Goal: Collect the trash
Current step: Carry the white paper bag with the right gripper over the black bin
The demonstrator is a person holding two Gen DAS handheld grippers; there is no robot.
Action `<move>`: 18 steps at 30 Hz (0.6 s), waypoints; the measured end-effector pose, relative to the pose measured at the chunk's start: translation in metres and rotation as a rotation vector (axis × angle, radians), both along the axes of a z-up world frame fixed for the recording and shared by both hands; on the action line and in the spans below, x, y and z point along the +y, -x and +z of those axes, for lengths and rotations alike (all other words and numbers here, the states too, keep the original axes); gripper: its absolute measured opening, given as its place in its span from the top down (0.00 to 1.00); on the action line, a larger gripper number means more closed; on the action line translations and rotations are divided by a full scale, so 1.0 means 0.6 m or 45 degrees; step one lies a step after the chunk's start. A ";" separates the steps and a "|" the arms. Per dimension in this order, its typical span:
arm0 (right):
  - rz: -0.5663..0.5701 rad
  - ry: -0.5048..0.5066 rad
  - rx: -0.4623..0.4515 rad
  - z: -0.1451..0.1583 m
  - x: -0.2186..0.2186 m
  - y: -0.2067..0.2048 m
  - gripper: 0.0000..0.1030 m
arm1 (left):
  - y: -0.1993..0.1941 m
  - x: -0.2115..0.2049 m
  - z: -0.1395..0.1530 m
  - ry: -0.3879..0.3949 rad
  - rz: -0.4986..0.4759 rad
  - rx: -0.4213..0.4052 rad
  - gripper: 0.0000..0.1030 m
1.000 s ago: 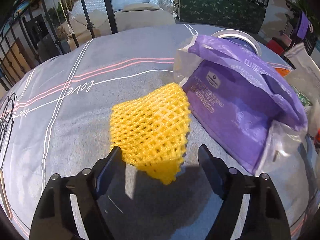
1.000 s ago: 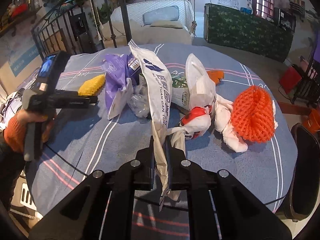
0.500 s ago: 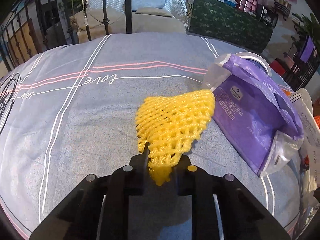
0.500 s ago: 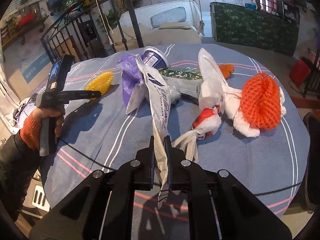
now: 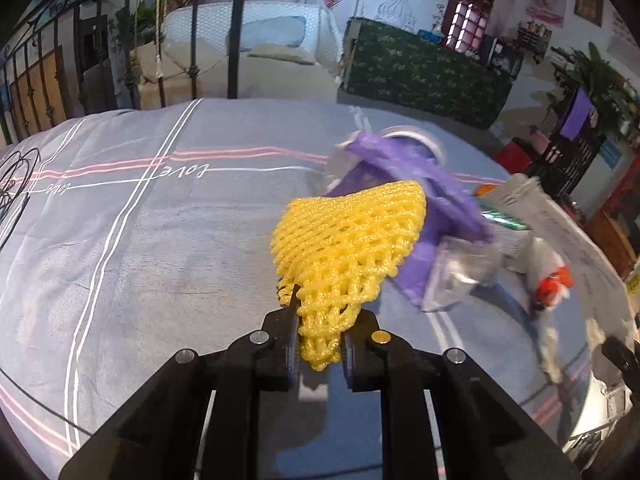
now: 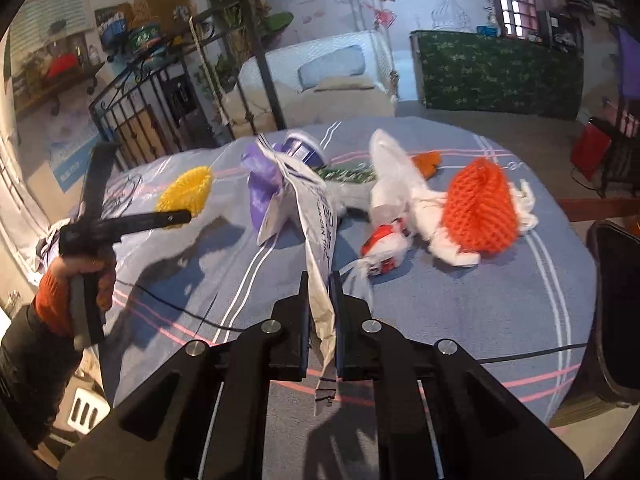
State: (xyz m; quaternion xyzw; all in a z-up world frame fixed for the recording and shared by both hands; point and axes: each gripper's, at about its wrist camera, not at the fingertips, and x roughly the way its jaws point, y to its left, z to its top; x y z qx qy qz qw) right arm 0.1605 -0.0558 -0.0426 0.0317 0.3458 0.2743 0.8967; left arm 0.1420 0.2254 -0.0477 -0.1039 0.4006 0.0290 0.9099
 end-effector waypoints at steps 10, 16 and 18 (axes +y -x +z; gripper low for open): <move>-0.319 -0.077 -0.068 0.026 -0.154 0.015 0.91 | -0.007 -0.183 0.069 0.037 -0.330 -0.162 0.84; -0.600 -0.049 -0.003 -0.008 -0.285 -0.007 0.91 | -0.043 -0.332 0.056 0.098 -0.537 -0.170 0.84; -0.696 -0.033 0.031 -0.019 -0.330 -0.021 0.90 | -0.044 -0.375 0.054 0.090 -0.590 -0.187 0.84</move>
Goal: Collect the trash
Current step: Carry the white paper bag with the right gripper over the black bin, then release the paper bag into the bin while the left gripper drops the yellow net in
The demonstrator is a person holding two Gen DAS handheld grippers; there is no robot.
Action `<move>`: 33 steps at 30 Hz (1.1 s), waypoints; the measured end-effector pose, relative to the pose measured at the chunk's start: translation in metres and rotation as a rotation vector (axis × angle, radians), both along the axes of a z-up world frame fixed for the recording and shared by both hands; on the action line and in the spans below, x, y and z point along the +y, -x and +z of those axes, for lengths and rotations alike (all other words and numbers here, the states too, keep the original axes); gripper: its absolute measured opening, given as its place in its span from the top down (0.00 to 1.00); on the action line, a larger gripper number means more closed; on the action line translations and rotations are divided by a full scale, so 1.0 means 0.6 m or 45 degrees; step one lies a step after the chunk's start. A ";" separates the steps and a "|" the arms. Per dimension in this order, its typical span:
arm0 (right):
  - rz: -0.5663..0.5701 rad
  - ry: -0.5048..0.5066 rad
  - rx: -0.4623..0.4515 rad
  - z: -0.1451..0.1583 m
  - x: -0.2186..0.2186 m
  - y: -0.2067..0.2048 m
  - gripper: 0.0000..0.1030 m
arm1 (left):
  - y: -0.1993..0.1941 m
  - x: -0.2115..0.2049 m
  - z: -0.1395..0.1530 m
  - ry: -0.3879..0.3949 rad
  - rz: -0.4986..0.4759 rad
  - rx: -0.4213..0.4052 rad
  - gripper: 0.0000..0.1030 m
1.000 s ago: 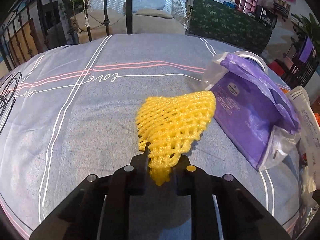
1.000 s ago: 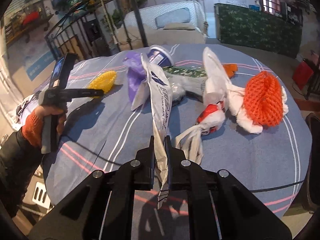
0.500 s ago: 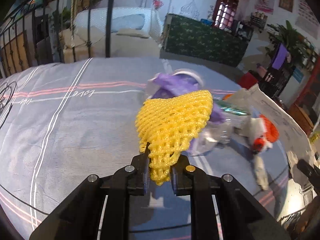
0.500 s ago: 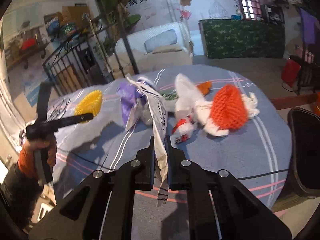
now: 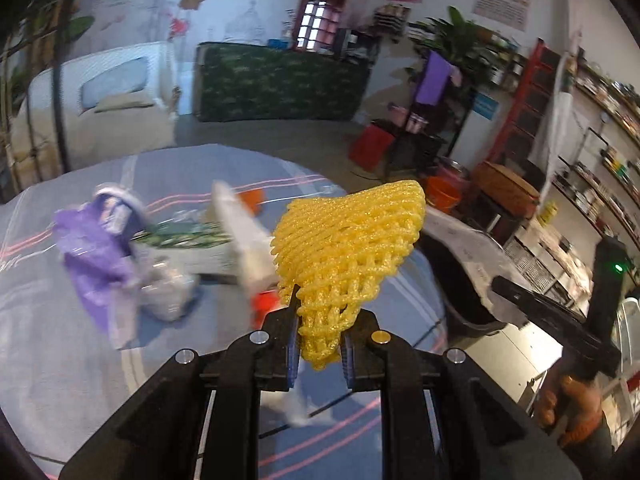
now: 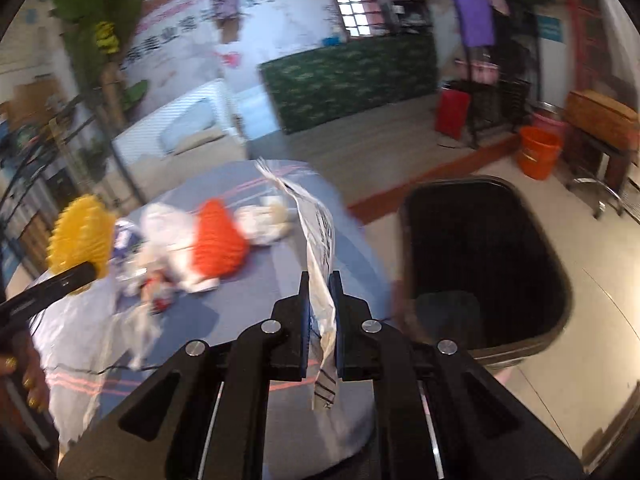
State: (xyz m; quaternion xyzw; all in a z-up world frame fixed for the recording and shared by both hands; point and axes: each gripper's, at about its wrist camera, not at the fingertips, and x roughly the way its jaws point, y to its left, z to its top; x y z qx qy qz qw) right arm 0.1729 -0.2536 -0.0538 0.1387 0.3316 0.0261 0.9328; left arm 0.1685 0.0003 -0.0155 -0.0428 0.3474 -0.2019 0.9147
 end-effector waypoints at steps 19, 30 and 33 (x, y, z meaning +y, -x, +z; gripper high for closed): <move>-0.441 -0.124 0.310 -0.163 -0.247 -0.138 0.18 | -0.029 -0.237 -0.037 -0.104 -0.313 0.044 0.84; -0.447 -0.037 0.127 -0.104 -0.246 -0.072 0.14 | -0.079 -0.343 -0.071 -0.162 -0.397 0.156 0.84; -0.487 0.009 0.096 -0.095 -0.244 -0.043 0.14 | -0.092 -0.368 -0.078 -0.184 -0.407 0.183 0.84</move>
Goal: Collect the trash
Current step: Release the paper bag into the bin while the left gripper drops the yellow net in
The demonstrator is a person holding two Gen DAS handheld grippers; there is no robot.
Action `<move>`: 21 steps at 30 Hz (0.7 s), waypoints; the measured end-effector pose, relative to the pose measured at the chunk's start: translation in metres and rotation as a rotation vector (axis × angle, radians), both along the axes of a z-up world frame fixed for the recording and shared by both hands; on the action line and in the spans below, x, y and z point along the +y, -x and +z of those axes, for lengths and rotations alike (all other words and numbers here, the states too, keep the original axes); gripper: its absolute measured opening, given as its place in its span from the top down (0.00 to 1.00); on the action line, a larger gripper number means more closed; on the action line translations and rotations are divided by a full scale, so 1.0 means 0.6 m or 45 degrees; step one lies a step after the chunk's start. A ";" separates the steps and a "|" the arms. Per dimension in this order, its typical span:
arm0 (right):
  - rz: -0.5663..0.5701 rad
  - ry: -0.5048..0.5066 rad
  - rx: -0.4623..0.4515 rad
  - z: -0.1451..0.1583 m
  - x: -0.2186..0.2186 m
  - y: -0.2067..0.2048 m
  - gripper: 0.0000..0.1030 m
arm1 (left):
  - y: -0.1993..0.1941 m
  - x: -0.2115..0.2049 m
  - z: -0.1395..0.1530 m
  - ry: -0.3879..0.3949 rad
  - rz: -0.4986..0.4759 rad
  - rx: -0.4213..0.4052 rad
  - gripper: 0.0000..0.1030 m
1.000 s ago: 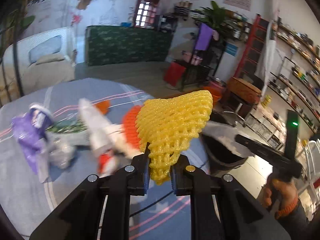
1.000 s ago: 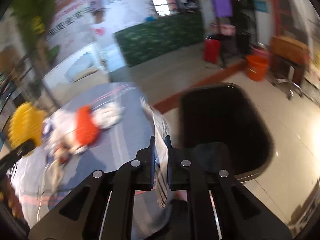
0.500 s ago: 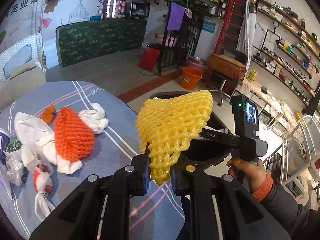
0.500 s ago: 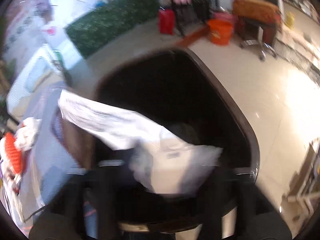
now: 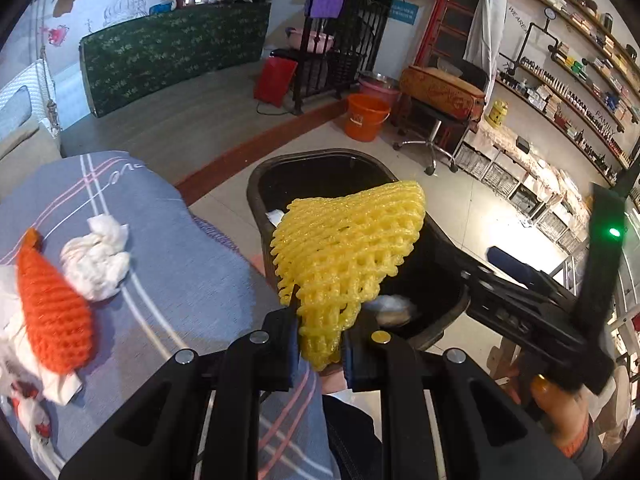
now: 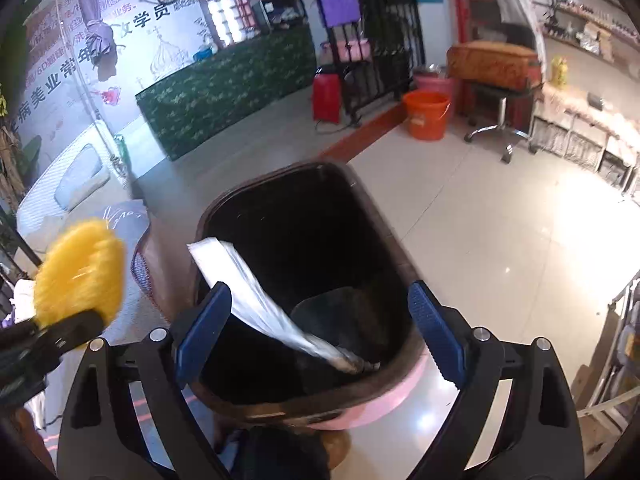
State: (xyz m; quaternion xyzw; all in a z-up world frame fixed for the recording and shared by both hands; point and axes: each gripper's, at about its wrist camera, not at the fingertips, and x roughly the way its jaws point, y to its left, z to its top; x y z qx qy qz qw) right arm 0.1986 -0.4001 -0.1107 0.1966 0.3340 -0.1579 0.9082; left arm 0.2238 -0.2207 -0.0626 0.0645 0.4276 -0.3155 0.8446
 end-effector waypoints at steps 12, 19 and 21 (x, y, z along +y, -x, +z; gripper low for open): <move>-0.048 0.061 -0.019 0.025 -0.010 0.053 0.13 | -0.045 -0.090 -0.044 -0.113 -0.049 0.118 0.84; -0.075 0.067 -0.029 0.029 -0.017 0.088 0.11 | -0.036 -0.114 -0.042 -0.111 -0.062 0.102 0.34; -0.086 0.059 -0.024 0.027 -0.023 0.093 0.10 | -0.034 -0.111 -0.037 -0.098 -0.061 0.072 0.23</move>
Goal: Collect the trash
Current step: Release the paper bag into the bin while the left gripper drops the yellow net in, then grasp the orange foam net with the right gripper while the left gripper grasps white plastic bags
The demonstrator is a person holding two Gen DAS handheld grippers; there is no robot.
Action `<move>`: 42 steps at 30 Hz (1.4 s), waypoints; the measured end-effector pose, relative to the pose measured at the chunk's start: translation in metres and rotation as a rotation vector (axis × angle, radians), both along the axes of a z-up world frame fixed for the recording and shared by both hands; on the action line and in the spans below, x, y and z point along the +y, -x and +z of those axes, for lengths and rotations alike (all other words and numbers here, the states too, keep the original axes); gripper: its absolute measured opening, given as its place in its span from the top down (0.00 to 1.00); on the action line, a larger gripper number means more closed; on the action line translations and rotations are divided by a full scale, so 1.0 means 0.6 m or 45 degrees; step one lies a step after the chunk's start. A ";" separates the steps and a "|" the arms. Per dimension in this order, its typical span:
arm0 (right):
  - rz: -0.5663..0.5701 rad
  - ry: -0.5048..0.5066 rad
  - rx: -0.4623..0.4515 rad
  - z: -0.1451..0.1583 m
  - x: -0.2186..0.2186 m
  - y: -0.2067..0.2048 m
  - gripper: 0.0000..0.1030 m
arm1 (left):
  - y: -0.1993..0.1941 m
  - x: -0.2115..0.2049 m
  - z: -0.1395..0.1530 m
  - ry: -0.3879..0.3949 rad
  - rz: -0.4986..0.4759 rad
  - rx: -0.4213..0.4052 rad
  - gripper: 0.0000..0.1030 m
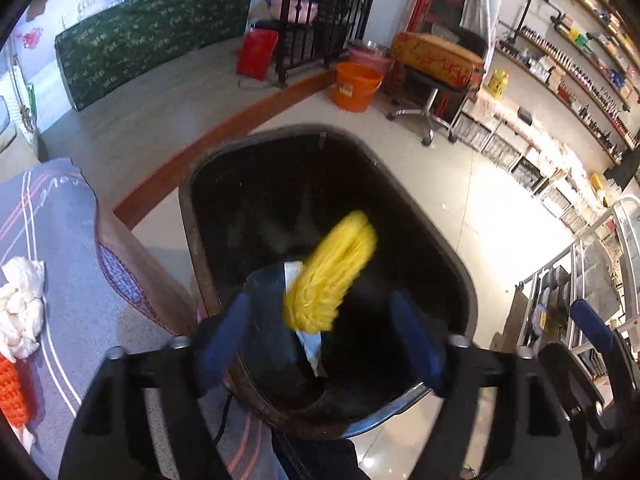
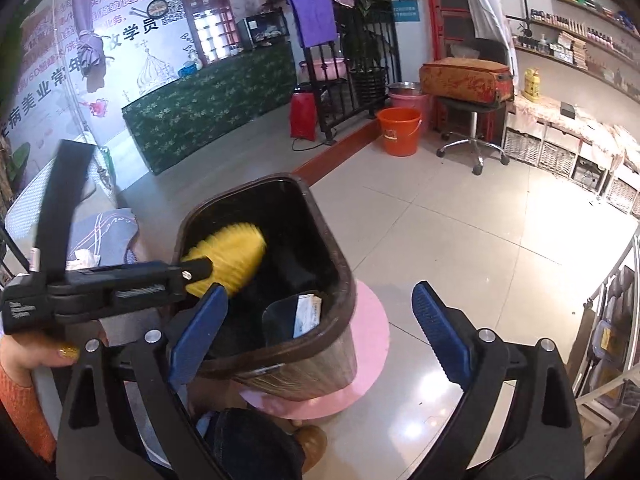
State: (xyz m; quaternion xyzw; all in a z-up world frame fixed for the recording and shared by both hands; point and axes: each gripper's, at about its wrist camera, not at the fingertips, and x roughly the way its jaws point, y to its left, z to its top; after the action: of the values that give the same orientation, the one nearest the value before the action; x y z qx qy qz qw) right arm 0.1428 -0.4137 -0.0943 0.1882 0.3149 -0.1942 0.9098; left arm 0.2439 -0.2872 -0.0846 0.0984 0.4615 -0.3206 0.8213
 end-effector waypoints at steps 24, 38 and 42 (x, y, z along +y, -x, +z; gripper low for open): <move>0.193 -0.060 0.046 -0.016 0.104 -0.041 0.09 | 0.102 0.277 0.091 0.004 0.443 -0.347 0.05; 0.525 -0.051 0.078 -0.013 0.262 -0.080 0.09 | 0.083 0.464 0.036 -0.142 0.654 -0.275 0.10; 0.558 -0.053 0.076 -0.012 0.290 -0.076 0.09 | 0.067 0.470 0.024 -0.146 0.608 -0.254 0.22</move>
State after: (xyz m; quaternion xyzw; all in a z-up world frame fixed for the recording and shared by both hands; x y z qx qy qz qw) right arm 0.1883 -0.2395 -0.1015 0.1281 0.3791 0.0090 0.9164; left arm 0.2037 -0.0049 -0.0700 0.0642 0.4059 -0.0799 0.9082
